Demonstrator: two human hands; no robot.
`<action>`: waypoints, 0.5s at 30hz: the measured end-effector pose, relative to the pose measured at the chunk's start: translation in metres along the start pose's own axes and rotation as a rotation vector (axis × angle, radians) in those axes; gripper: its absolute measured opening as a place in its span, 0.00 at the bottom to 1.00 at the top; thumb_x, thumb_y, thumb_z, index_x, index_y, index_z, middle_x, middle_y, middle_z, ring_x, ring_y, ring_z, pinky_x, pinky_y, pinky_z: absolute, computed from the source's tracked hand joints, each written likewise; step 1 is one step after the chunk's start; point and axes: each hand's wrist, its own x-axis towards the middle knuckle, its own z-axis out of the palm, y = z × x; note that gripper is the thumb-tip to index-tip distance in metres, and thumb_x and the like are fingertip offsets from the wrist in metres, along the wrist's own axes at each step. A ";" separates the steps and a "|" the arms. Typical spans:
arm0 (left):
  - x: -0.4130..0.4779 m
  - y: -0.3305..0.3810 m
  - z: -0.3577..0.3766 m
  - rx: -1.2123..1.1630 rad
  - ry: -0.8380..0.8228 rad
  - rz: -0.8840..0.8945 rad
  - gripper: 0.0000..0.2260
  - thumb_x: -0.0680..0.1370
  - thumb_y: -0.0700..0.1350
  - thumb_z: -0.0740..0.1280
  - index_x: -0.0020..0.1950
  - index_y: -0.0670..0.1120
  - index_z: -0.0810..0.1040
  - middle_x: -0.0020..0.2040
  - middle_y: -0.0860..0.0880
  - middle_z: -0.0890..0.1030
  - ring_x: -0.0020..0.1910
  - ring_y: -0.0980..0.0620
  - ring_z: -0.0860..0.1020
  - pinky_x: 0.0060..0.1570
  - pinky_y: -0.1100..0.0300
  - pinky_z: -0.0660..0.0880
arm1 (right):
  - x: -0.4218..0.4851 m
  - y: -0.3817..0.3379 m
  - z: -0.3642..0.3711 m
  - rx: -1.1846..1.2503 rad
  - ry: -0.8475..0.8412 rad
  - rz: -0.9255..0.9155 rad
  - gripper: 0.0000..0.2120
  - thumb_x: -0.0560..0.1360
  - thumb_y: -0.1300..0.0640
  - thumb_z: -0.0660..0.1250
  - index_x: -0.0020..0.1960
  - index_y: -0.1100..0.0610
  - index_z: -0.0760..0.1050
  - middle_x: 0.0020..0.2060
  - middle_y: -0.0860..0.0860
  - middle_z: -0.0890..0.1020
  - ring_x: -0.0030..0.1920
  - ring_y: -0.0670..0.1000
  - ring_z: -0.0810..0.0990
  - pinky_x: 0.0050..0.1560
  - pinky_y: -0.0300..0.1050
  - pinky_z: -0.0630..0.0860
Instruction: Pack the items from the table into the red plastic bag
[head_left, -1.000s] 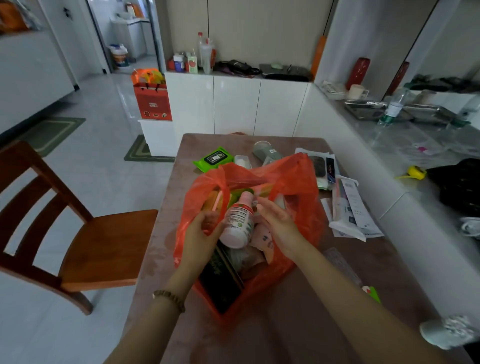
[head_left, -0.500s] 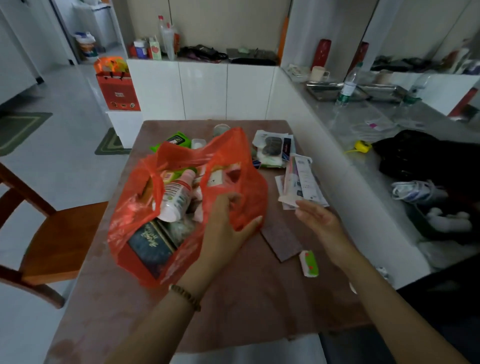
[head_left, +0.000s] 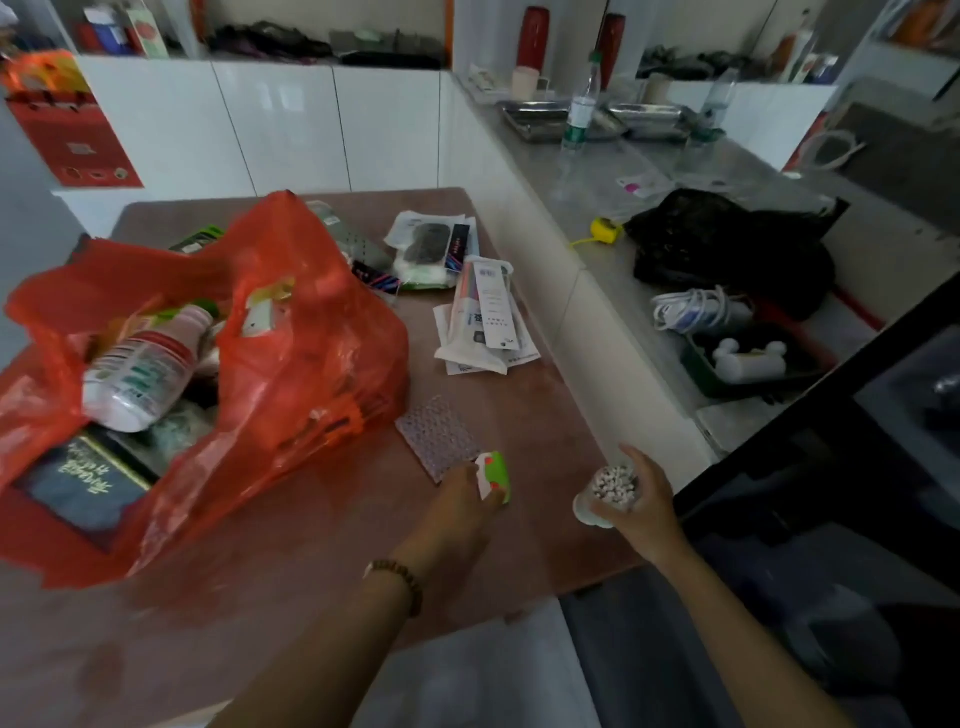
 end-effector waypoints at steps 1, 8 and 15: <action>0.000 -0.001 0.006 -0.011 -0.016 0.041 0.08 0.79 0.48 0.63 0.50 0.44 0.76 0.45 0.50 0.78 0.44 0.60 0.75 0.49 0.55 0.76 | -0.001 0.007 0.001 0.008 -0.011 0.010 0.44 0.60 0.60 0.80 0.71 0.55 0.63 0.63 0.51 0.68 0.65 0.55 0.70 0.64 0.54 0.72; 0.033 -0.035 0.037 0.038 0.030 -0.001 0.30 0.76 0.60 0.60 0.61 0.33 0.70 0.64 0.34 0.73 0.65 0.35 0.72 0.64 0.39 0.69 | 0.011 0.039 0.007 0.113 0.007 -0.025 0.46 0.55 0.60 0.83 0.67 0.44 0.64 0.61 0.54 0.72 0.61 0.56 0.75 0.58 0.59 0.77; 0.050 -0.021 0.050 0.097 0.178 -0.201 0.21 0.74 0.54 0.68 0.60 0.41 0.75 0.57 0.41 0.79 0.54 0.43 0.78 0.54 0.51 0.76 | 0.013 0.046 0.015 0.187 -0.028 0.006 0.29 0.58 0.65 0.81 0.52 0.48 0.72 0.50 0.51 0.81 0.53 0.51 0.81 0.50 0.38 0.78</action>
